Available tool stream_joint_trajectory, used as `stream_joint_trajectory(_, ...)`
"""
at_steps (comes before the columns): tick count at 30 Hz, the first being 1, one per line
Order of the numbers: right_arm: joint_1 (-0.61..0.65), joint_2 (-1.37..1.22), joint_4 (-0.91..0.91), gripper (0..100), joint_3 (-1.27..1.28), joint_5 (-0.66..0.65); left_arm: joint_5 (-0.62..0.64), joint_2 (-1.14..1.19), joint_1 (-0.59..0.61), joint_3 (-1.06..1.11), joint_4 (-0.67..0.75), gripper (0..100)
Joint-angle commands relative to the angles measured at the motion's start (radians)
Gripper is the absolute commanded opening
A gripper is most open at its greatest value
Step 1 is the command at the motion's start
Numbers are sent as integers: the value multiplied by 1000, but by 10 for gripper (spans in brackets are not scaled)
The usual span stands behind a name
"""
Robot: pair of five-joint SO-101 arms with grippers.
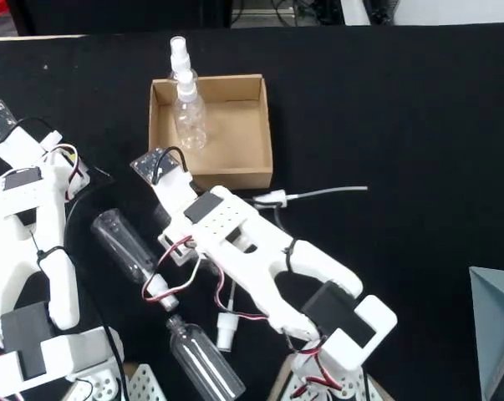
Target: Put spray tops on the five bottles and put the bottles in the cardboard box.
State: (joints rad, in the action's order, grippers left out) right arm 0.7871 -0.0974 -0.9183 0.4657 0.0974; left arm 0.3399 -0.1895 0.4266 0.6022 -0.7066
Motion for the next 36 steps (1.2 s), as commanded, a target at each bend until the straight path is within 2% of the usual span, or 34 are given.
stream_joint_trajectory(1,23,7,-11,116,-64,-12,8,-6,7,-10,21,159)
stream_joint_trajectory(12,18,7,-14,113,-61,-5,8,-6,7,-10,21,159)
stream_joint_trajectory(36,17,208,-512,114,-137,-3,8,-6,7,-10,21,159)
